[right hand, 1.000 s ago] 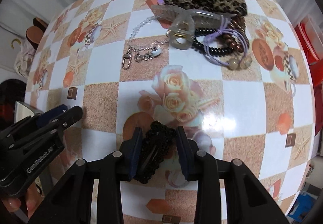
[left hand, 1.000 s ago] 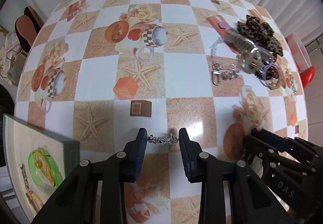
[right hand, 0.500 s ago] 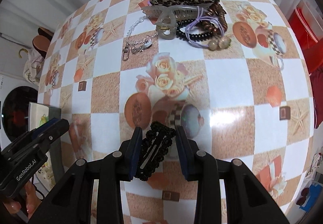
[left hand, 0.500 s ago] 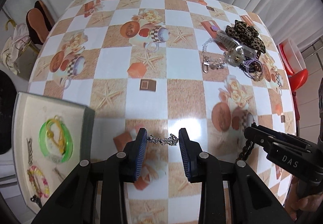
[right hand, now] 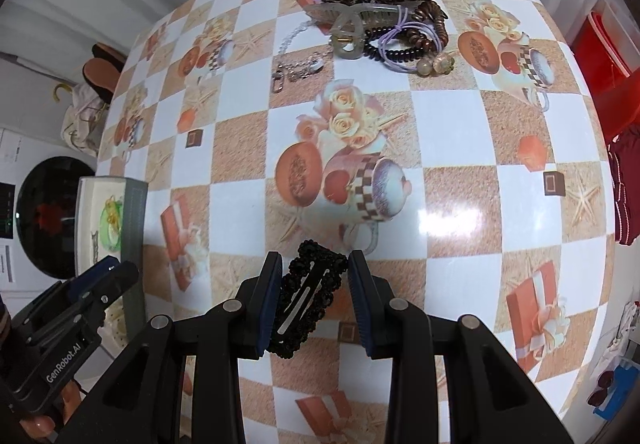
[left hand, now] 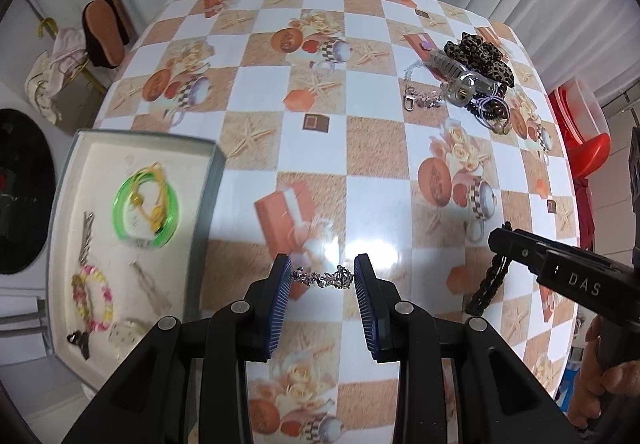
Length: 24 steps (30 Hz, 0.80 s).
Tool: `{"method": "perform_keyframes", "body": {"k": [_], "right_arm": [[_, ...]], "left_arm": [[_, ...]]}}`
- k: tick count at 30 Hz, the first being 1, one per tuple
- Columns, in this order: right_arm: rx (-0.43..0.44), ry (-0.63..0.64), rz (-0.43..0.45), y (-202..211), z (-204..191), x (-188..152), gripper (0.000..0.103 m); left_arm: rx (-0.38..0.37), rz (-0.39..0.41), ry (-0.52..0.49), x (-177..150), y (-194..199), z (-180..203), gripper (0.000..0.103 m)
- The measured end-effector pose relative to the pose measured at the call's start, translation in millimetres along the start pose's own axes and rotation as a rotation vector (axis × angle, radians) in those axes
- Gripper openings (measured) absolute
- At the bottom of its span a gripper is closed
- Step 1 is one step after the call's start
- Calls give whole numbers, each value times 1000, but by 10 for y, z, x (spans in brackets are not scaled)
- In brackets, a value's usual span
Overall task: Organize jewelry
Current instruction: 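Lift the black clip and silver chain and carry them toward the tray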
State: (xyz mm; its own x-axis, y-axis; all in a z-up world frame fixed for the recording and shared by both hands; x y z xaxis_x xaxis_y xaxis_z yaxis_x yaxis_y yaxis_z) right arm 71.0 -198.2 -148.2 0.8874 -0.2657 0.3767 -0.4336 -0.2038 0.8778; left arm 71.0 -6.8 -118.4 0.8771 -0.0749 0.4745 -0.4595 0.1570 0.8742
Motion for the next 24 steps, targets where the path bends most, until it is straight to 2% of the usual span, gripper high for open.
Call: {"method": "perform_keyframes", "body": {"k": [10,24], "right_arm": [[35,39,-4,147,-239,-125,36],[35,48,13,202,-851,-319,36]], "left_arm": [[37,18,44,-143,264,-222,38],[-5,11,21,-317,384,-675,38]]}}
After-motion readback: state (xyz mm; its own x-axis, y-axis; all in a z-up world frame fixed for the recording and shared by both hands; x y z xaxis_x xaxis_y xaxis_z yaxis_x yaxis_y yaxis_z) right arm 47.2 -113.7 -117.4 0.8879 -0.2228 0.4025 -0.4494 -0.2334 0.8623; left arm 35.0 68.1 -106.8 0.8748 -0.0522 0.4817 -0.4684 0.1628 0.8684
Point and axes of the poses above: each gripper's, at about its wrist camera, not at the fingertips, and y roughly against the way its jaws point, z to its right, x to its top, the point moved 5 cm from there along -y, roughly the way its jaws point, and after that the axes turned 14 degrees about z, right-handed, at the moved point
